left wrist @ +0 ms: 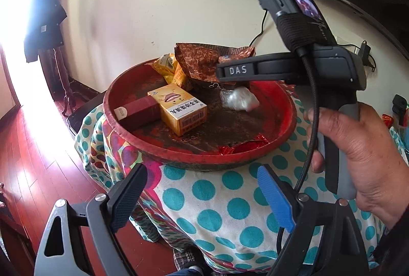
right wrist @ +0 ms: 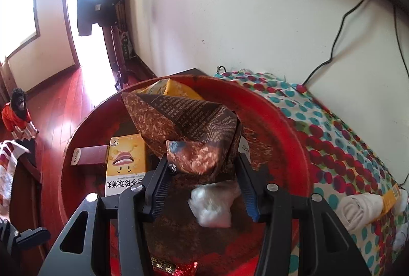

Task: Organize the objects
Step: 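Carry the brown bag over the red tray and open the right gripper, then reach the left gripper to the rolled white towel and grasp it, then carry the white towel into the red tray and release it with the left gripper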

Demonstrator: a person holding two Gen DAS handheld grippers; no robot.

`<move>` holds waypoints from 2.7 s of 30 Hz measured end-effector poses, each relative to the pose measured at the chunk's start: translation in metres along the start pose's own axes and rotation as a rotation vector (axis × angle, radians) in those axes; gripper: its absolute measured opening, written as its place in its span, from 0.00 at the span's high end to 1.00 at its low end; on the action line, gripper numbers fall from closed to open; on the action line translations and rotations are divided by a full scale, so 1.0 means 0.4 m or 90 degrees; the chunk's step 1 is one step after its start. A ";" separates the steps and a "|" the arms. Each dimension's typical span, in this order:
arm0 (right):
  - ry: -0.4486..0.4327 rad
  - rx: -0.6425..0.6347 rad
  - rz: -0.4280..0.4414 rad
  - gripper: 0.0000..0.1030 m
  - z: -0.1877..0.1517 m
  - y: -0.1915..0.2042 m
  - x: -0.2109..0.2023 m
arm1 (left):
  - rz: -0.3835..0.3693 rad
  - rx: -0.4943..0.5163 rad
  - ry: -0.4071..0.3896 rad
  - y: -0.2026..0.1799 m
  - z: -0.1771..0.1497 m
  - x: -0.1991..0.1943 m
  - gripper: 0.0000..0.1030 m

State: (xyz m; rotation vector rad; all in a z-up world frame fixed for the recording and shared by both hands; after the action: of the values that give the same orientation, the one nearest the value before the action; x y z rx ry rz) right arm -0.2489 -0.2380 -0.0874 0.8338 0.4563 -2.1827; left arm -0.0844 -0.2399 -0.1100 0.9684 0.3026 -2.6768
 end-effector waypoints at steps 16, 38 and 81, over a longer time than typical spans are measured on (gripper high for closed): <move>-0.058 0.070 -0.156 0.00 -0.153 -0.250 -0.254 | -0.010 0.037 -0.025 -0.052 0.011 -0.018 0.12; -0.033 0.398 -0.326 0.00 -0.566 -0.813 -0.448 | -0.124 0.307 -0.028 -0.650 0.225 0.193 0.12; -0.038 0.419 -0.291 0.00 -0.577 -0.815 -0.433 | -0.066 0.284 0.099 -0.695 0.191 0.298 0.67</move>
State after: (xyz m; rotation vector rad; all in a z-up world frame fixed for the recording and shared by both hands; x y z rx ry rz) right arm -0.3066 0.1924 -0.1161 1.0757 -0.1447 -2.8350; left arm -0.3085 -0.0232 -0.1019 1.3216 -0.2354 -2.8286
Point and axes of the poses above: each gripper's, at about its wrist camera, not at the fingertips, and x roughly the way its jaws point, y to its left, z to its top, the point moved 9 cm from there along x, roughly the way its jaws point, and after that the axes turned 1 degree about -x, right-handed, at the moved point
